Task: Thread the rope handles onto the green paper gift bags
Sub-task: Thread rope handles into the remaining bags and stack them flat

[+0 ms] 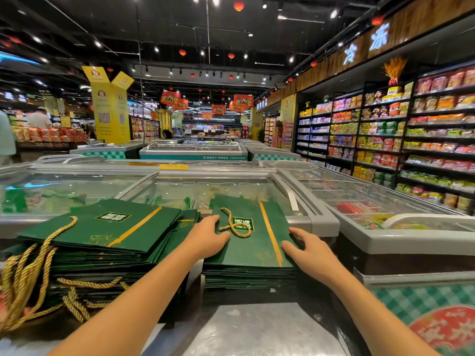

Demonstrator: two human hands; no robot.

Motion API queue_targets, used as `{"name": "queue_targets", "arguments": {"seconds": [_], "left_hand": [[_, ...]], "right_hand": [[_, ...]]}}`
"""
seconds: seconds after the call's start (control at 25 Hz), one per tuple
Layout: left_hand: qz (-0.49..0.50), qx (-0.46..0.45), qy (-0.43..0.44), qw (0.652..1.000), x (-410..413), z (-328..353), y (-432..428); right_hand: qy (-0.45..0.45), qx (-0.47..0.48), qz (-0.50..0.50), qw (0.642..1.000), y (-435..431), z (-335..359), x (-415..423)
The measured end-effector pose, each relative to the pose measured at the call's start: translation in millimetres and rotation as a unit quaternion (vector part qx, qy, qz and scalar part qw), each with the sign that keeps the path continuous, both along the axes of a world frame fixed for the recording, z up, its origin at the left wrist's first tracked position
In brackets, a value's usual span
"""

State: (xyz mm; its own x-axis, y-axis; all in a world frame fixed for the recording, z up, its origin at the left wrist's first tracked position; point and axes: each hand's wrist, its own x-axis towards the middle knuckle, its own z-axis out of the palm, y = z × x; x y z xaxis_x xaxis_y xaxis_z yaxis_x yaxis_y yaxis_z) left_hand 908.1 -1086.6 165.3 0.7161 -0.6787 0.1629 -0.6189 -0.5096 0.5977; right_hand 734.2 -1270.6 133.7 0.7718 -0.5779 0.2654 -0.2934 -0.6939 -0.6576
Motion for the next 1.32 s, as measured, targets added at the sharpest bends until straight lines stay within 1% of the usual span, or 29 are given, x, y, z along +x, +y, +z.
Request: {"name": "queue_targets", "arguments": {"seconds": [0.12, 0.28, 0.36, 0.48, 0.56, 0.6, 0.72, 0.8, 0.84, 1.0, 1.32], "left_hand": [[0.002, 0.036, -0.017, 0.999, 3, -5, -2], [0.003, 0.082, -0.028, 0.996, 5, -6, -3], [-0.003, 0.07, -0.025, 0.997, 6, -5, -4], [0.006, 0.015, -0.048, 0.999, 14, 2, -8], [0.003, 0.023, -0.087, 0.996, 21, 9, -21], [-0.008, 0.045, -0.108, 0.993, 23, 10, -29], [-0.044, 0.157, -0.163, 0.973, 27, 0, -55], [-0.053, 0.209, -0.156, 0.964, 31, -18, -65], [-0.052, 0.219, -0.147, 0.963, 34, -27, -67], [-0.04, 0.202, -0.154, 0.966, 37, -50, -69], [-0.036, 0.201, -0.151, 0.967, 38, -57, -71]], "right_hand": [[0.003, 0.003, -0.011, 1.0, -2, -11, 1], [-0.004, 0.002, 0.003, 1.0, 0, -12, 2], [-0.006, -0.018, 0.002, 1.0, -2, -8, 4], [-0.019, -0.08, -0.004, 0.997, -4, 8, 15], [0.009, -0.122, 0.011, 0.992, -7, 20, 34], [0.038, -0.139, 0.023, 0.989, -9, 24, 46], [0.153, -0.167, 0.048, 0.973, -16, 17, 80], [0.2, -0.176, 0.048, 0.963, -18, 2, 92], [0.208, -0.186, 0.043, 0.959, -19, -5, 94], [0.214, -0.201, 0.035, 0.955, -19, -19, 96], [0.254, -0.191, 0.053, 0.947, -23, -23, 99]]}}
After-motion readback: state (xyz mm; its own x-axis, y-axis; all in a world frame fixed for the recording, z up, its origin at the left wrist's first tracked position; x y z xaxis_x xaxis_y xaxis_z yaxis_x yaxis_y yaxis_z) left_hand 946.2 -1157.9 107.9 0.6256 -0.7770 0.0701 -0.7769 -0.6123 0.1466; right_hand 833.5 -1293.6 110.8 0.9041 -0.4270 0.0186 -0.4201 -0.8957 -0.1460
